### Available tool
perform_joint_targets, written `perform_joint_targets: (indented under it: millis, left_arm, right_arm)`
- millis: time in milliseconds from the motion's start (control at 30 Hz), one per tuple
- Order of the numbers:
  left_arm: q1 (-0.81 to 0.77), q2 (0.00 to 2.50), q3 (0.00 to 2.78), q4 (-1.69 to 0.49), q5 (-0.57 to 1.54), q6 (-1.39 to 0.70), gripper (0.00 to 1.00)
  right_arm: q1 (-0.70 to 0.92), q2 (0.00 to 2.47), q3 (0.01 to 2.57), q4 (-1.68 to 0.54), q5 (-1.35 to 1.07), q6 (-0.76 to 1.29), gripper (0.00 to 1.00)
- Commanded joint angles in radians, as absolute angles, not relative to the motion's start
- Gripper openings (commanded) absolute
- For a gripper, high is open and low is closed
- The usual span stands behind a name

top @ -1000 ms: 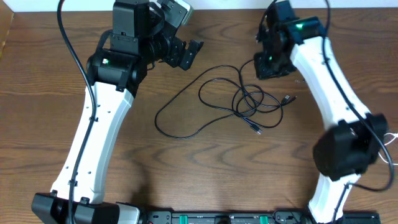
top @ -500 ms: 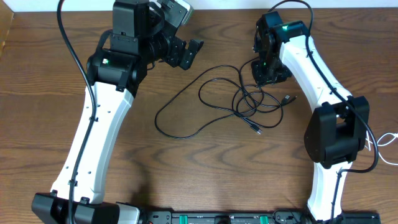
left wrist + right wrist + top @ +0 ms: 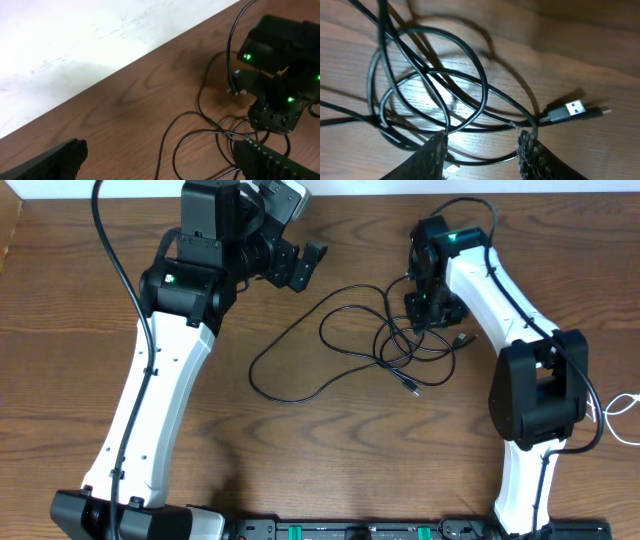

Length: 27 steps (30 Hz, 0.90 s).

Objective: Untangle cables

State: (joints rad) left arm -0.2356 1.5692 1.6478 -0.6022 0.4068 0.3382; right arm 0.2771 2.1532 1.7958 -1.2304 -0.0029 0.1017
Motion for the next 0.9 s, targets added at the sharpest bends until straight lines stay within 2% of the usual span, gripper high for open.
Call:
perform_joint_targets:
  millis: [0,233,600,867]
  left_arm:
    - [-0.233,1.578,1.64,-0.601,0.419,0.348,0.98]
    - [-0.233,1.578,1.64,-0.601,0.419,0.348,0.98]
    - [-0.233,1.578,1.64,-0.597,0.419,0.356,0.98]
    - [-0.233,1.578,1.64,-0.597,0.419,0.359,0.98]
  right_arm:
    - [0.266,2.172,1.764,-1.214,0.009,0.108,0.44]
    - [0.242,2.174,1.731,-1.192,0.009,0.107,0.46]
    - [0.183,2.188,1.686,-1.145,-0.019,-0.037,0.46]
    - [0.184,2.212,1.686,-1.132,-0.057,-0.095,0.51]
